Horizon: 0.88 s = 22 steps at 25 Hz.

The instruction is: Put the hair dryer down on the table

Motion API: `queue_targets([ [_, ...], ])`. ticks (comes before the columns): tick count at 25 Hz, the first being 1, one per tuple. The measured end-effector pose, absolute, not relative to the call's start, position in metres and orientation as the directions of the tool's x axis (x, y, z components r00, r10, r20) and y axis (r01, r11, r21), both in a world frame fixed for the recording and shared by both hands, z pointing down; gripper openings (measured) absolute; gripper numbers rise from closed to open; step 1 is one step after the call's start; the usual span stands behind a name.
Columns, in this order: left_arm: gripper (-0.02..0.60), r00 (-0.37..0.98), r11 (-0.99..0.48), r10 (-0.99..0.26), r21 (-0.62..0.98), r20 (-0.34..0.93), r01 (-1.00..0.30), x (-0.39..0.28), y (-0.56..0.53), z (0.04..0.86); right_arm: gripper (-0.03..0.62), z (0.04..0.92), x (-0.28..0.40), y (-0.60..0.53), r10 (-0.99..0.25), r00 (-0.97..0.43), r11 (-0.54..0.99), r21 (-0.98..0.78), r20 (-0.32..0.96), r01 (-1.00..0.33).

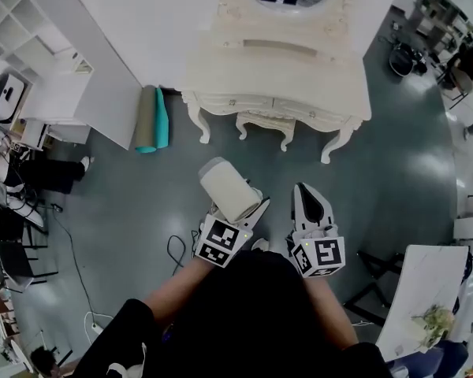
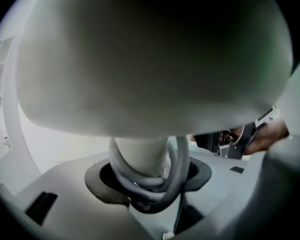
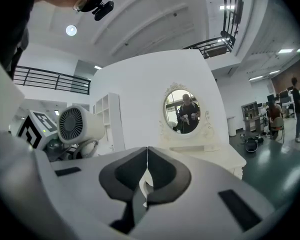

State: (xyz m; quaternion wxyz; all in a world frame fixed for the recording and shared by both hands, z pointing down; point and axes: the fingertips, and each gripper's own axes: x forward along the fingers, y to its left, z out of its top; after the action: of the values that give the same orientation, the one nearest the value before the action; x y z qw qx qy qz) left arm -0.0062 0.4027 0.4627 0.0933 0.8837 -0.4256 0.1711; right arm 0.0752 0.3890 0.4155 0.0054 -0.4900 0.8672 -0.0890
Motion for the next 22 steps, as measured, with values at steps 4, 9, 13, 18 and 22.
queue_targets([
  [4,0.261,0.564,-0.603,-0.731,0.024,0.383,-0.797,-0.003,0.403,0.463,0.017,0.420,0.080,0.392,-0.843,-0.531,0.517,-0.142,0.084,-0.844],
  [9,0.261,0.554,-0.593,-0.729,0.034,0.402,-0.805,0.000,0.404,0.470,0.017,0.430,0.078,0.388,-0.832,-0.546,0.531,-0.145,0.098,-0.835],
  [13,0.261,0.559,-0.597,-0.717,0.047,0.417,-0.801,0.001,0.397,0.478,0.018,0.436,0.073,0.382,-0.827,-0.552,0.535,-0.154,0.104,-0.830],
  [18,0.261,0.559,-0.592,-0.721,0.056,0.408,-0.804,-0.002,0.369,0.482,0.017,0.447,0.070,0.358,-0.829,-0.543,0.521,-0.168,0.135,-0.837],
  [22,0.261,0.575,-0.609,-0.703,0.064,0.419,-0.791,-0.004,0.336,0.485,0.018,0.447,0.067,0.324,-0.833,-0.534,0.513,-0.160,0.144,-0.843],
])
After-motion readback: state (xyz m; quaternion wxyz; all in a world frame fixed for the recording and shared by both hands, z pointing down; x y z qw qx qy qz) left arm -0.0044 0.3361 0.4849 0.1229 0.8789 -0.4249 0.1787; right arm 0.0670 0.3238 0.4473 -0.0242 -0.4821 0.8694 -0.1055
